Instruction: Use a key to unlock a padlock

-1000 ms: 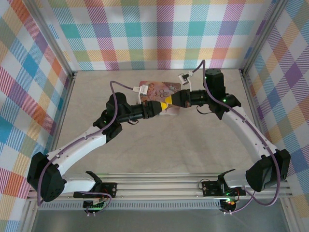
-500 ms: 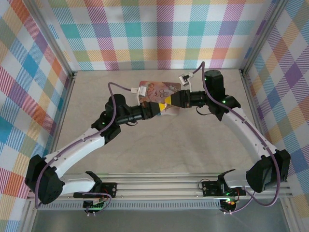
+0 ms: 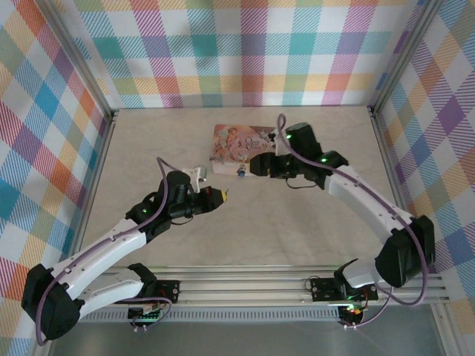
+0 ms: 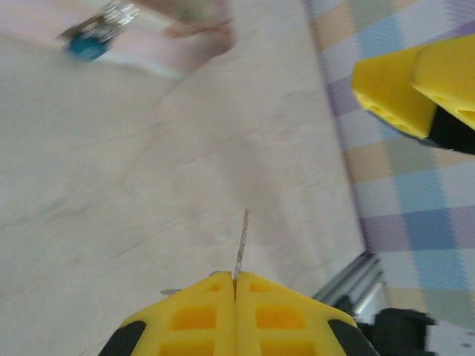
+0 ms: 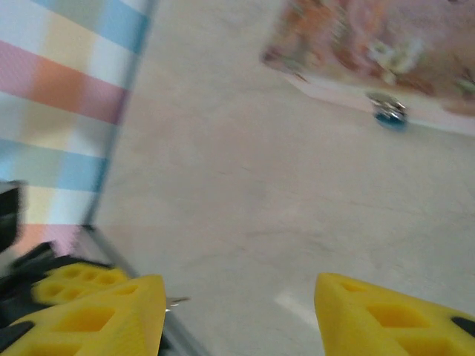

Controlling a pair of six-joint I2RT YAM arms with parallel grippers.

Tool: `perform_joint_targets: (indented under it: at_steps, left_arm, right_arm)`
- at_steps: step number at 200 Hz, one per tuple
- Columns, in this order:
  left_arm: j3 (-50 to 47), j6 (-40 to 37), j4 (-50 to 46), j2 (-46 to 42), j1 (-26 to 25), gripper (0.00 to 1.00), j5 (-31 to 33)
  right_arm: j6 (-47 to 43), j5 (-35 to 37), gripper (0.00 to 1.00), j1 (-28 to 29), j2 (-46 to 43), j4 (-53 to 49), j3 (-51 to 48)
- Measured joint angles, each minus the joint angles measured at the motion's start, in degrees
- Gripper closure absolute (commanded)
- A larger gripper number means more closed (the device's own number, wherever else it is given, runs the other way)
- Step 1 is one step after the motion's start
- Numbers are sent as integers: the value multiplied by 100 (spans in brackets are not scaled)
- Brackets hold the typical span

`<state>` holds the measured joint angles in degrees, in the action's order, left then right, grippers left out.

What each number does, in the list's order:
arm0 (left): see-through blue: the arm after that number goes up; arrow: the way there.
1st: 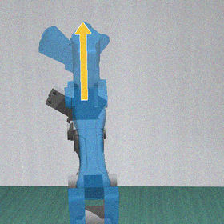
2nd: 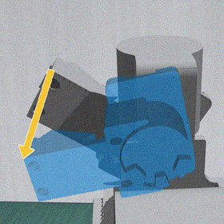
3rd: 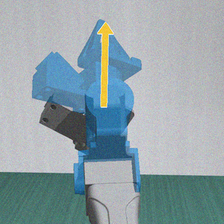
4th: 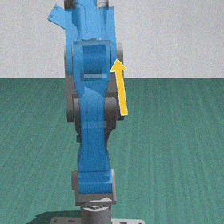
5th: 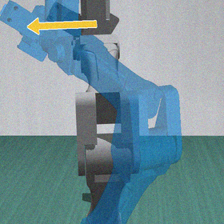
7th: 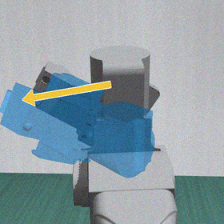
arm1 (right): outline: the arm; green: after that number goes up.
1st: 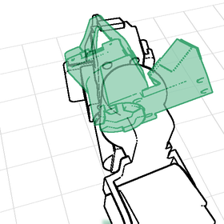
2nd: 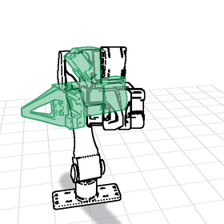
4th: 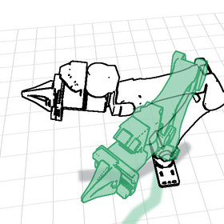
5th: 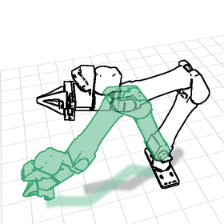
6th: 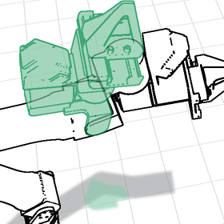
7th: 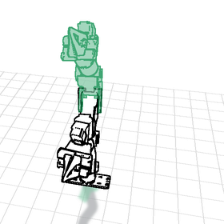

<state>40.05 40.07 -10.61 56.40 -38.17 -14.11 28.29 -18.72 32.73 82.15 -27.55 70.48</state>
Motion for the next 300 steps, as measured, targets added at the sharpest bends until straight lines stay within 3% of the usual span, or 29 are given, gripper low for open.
perform_joint_targets:
  at_steps: [46,123,201,300]
  left_arm:
    - [-446,-9,-595,-334,7,100,468]
    - [-455,-264,-1268,-396,63,100,693]
    - [-76,-610,-1674,-186,127,100,693]
    - [-297,-649,-1784,-420,229,100,688]
  right_arm:
    - [17,1429,42,636,1300,-262,50]
    - [-70,2321,39,748,2861,-179,1246]
    - [-39,3239,39,824,3515,55,1600]
    - [125,3744,40,931,4155,267,2105]
